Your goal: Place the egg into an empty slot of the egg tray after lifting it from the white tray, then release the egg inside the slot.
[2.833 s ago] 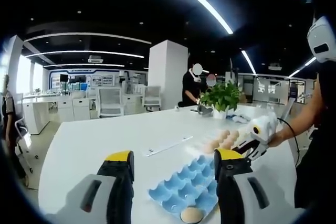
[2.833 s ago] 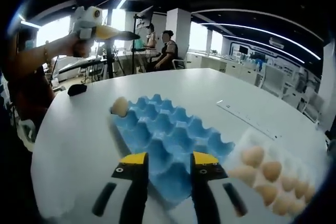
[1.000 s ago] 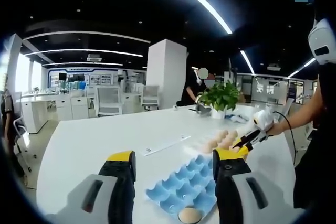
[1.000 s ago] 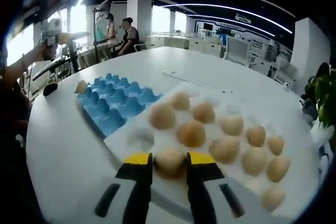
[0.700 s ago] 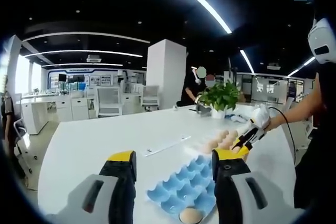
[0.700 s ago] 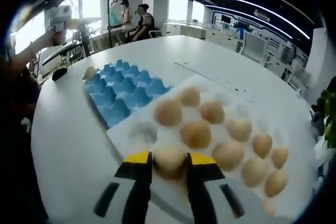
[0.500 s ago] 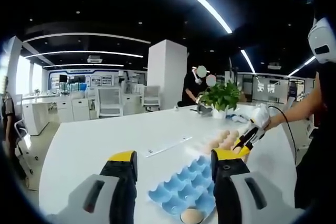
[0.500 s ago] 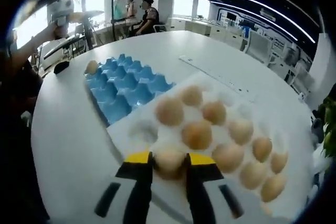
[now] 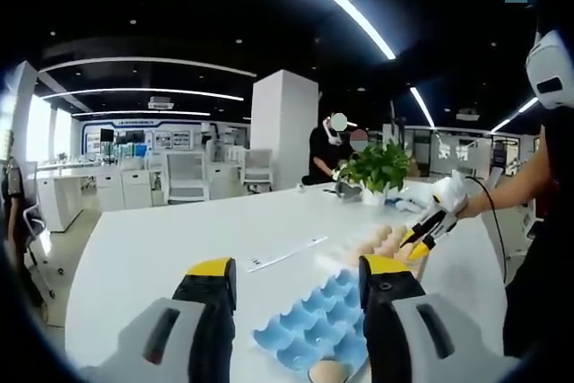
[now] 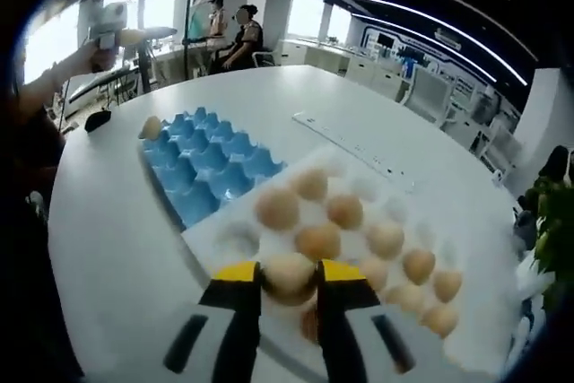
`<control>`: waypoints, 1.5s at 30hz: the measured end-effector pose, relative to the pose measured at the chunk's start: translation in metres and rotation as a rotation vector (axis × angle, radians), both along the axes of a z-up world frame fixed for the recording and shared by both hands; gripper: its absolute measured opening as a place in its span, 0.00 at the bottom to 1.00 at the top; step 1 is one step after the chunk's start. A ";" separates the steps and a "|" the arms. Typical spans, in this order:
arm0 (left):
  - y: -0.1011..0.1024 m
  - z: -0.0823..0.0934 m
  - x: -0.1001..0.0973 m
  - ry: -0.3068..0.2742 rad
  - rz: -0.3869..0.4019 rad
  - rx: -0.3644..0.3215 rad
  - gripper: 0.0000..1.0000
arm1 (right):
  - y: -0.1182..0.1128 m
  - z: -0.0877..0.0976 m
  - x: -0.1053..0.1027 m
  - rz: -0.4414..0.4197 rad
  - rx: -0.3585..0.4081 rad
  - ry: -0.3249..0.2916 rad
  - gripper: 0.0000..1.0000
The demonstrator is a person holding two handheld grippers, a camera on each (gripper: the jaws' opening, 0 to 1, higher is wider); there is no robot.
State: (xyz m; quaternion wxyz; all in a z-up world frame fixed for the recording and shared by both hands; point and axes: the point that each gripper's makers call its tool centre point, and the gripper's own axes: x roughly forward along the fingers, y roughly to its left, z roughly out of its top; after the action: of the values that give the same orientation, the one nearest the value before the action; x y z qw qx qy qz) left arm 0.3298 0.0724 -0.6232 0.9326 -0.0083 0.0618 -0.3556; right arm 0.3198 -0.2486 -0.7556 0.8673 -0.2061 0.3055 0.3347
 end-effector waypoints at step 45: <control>0.003 -0.004 -0.004 0.004 -0.001 0.002 0.53 | 0.118 0.025 -0.005 0.228 0.115 -0.028 0.23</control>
State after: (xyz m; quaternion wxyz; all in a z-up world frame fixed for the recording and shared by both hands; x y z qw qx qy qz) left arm 0.3254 0.0753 -0.6272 0.9322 -0.0083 0.0641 -0.3561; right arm 0.3152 -0.1308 -0.7308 0.8382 -0.1943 0.2483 0.4450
